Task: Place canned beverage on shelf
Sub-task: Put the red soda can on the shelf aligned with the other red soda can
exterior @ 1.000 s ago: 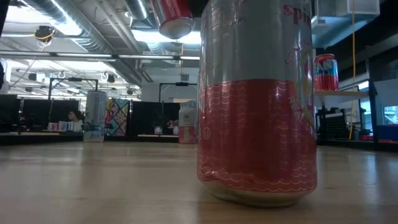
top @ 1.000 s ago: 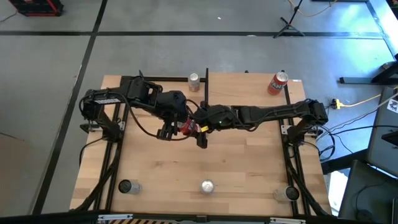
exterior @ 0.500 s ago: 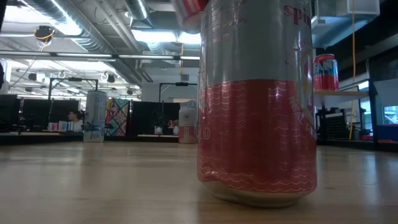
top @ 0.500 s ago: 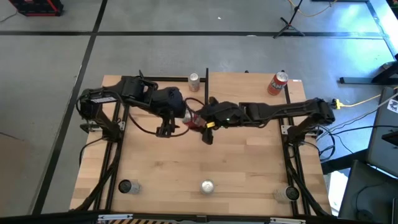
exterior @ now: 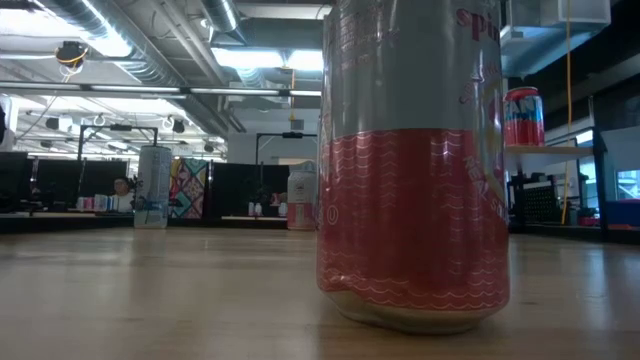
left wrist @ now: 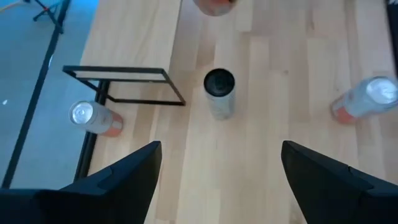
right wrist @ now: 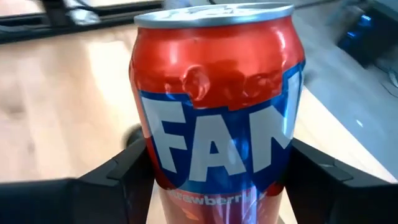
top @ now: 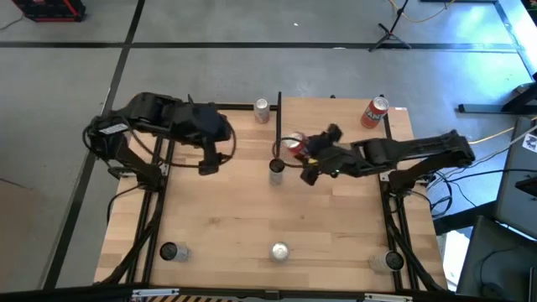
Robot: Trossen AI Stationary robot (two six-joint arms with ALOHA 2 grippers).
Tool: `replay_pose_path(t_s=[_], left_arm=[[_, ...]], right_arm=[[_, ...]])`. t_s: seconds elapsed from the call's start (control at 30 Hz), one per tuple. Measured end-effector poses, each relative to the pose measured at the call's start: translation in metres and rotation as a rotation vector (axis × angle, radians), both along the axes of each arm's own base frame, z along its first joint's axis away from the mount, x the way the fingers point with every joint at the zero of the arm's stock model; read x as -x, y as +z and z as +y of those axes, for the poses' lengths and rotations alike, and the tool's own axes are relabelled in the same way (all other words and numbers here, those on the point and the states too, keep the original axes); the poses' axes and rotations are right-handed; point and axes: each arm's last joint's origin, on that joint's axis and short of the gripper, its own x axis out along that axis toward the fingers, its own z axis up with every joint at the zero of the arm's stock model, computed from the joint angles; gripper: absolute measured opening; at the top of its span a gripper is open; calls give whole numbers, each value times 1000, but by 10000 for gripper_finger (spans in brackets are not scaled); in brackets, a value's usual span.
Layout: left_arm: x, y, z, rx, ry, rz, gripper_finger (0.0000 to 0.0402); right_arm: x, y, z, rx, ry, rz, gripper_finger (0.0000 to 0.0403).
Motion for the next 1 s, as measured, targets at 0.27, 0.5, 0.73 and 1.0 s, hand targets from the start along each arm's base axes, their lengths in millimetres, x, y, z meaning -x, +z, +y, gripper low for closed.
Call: replay_pose_path(t_s=[0.27,0.5,0.73,1.0], left_arm=[[15,9,2,-5,33,-52,319],[22,15,12,-33,47,-83,319],[20,22,22,-32,11,-164,319],[16,27,24,-29,-51,-220,319]], right_arm=[[61,-32,-15,-46,-274,-82,264],[102,-51,-26,-21,-516,-129,264],[122,-67,-31,4,-710,-181,264],[137,-88,-35,30,-841,-228,264]])
